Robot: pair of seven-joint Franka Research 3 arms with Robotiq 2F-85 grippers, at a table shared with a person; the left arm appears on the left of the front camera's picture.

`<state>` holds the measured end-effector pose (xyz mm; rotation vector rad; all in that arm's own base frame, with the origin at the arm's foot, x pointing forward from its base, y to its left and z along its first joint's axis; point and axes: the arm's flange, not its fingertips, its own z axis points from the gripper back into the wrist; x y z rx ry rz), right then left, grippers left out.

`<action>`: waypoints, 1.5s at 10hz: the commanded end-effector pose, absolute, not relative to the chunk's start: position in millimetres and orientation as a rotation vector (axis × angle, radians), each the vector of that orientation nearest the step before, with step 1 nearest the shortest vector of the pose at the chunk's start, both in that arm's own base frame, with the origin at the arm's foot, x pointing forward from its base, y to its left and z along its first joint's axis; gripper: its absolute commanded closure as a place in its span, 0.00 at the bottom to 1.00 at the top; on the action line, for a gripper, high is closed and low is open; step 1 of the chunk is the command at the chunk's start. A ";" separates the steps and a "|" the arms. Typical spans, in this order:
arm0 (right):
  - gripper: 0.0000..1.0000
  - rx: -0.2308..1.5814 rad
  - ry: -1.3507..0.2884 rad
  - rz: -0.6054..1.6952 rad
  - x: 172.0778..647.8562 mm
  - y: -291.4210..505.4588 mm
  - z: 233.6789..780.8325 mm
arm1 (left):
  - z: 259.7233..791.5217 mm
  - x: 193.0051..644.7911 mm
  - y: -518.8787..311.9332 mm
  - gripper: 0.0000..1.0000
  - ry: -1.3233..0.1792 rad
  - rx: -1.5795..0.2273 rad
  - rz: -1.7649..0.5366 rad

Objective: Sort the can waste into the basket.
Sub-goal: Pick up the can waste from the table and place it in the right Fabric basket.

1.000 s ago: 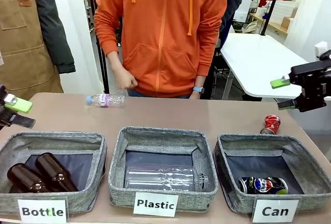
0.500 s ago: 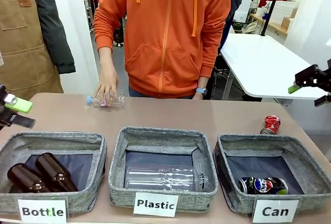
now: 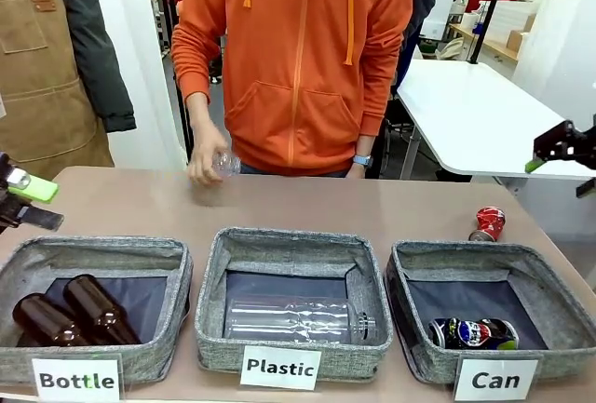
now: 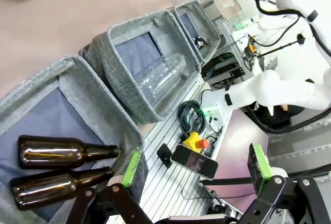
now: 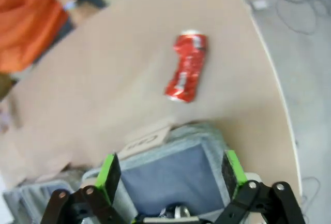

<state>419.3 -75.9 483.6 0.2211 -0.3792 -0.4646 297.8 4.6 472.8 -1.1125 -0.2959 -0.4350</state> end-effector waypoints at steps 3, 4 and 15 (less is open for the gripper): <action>0.00 0.083 -0.141 -0.648 495.6 -76.2 427.9 | 473.7 295.1 5.4 0.00 -0.291 -1.121 -0.432; 0.00 0.051 -0.138 -0.675 511.1 -77.9 411.8 | 473.7 295.1 5.4 0.00 -0.291 -1.121 -0.432; 0.00 0.043 0.005 -0.564 583.1 -58.7 323.6 | 473.7 295.1 5.4 0.00 -0.291 -1.121 -0.432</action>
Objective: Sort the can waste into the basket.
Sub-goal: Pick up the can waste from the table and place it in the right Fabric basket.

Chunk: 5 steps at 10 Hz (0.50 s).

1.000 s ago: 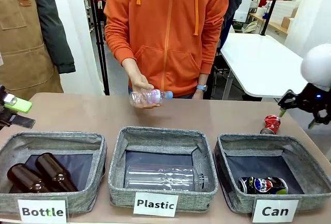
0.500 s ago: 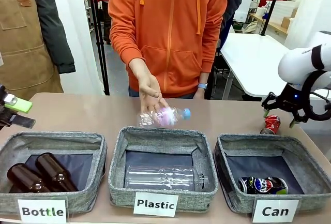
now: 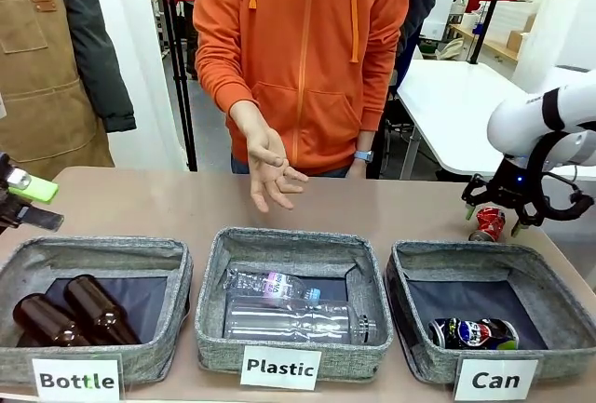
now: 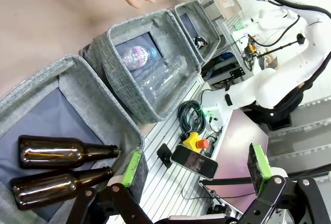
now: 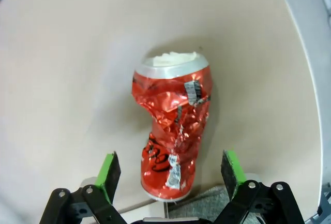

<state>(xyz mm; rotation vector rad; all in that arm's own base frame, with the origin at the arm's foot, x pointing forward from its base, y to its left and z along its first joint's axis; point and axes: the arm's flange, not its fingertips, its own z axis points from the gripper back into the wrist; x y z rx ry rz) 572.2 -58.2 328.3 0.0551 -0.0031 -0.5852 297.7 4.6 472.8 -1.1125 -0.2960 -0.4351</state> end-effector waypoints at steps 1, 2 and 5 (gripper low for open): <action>0.00 0.037 0.011 -0.567 586.4 -57.4 314.6 | 473.7 295.1 5.4 0.00 -0.291 -1.121 -0.432; 0.00 0.025 0.006 -0.585 587.8 -57.0 311.0 | 473.7 295.1 5.4 0.00 -0.291 -1.121 -0.432; 0.21 0.023 -0.030 -0.606 584.6 -58.1 314.0 | 473.7 295.1 5.4 0.00 -0.291 -1.121 -0.432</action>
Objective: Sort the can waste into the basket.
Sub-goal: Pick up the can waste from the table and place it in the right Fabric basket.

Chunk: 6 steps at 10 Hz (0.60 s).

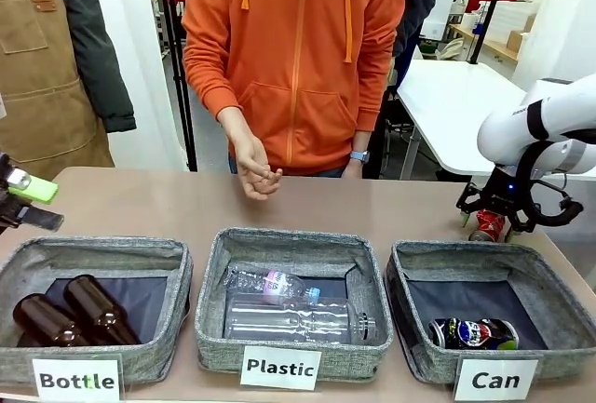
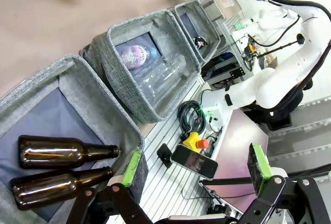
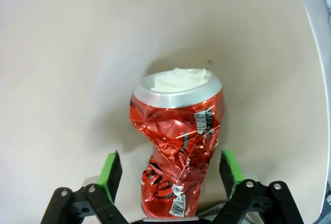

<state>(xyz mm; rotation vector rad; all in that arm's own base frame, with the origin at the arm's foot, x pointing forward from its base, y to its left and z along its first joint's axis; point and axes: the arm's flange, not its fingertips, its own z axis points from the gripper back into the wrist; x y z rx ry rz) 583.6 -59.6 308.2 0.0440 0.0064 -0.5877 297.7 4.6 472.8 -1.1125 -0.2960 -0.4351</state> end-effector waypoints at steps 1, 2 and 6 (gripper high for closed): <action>0.58 0.021 -0.028 -0.612 585.0 -57.9 314.1 | 473.7 295.1 5.4 0.00 -0.291 -1.121 -0.432; 0.79 0.018 -0.028 -0.618 585.1 -58.1 314.0 | 473.7 295.1 5.4 0.00 -0.291 -1.121 -0.432; 0.95 0.018 -0.043 -0.624 583.4 -58.7 315.0 | 473.7 295.1 5.4 0.00 -0.291 -1.121 -0.432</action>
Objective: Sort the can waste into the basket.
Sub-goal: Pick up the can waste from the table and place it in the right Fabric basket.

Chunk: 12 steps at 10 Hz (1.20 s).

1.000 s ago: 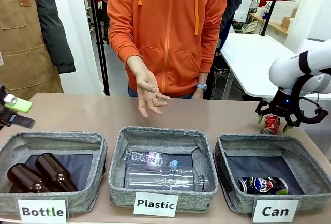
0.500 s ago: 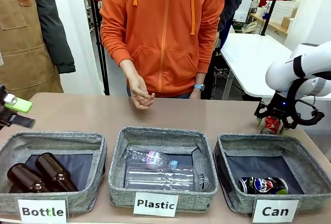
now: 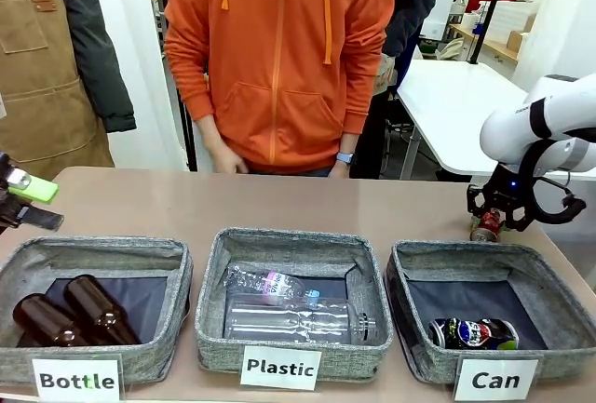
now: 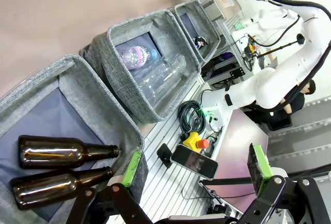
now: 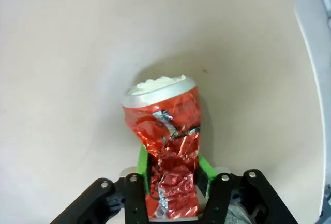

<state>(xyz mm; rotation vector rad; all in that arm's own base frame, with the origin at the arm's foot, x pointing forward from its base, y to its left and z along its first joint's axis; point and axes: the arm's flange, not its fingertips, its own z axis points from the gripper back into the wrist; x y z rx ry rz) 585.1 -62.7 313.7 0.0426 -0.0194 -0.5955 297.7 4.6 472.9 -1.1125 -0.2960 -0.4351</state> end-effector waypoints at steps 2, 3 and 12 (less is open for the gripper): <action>1.00 0.043 -0.043 -0.616 579.5 -60.3 317.5 | 473.7 295.1 5.4 0.00 -0.291 -1.121 -0.432; 1.00 0.065 -0.060 -0.604 574.9 -62.2 325.3 | 473.7 295.1 5.4 0.00 -0.291 -1.121 -0.432; 0.95 0.280 0.158 1.035 388.0 -29.2 458.1 | 473.7 295.1 5.4 0.00 -0.291 -1.121 -0.432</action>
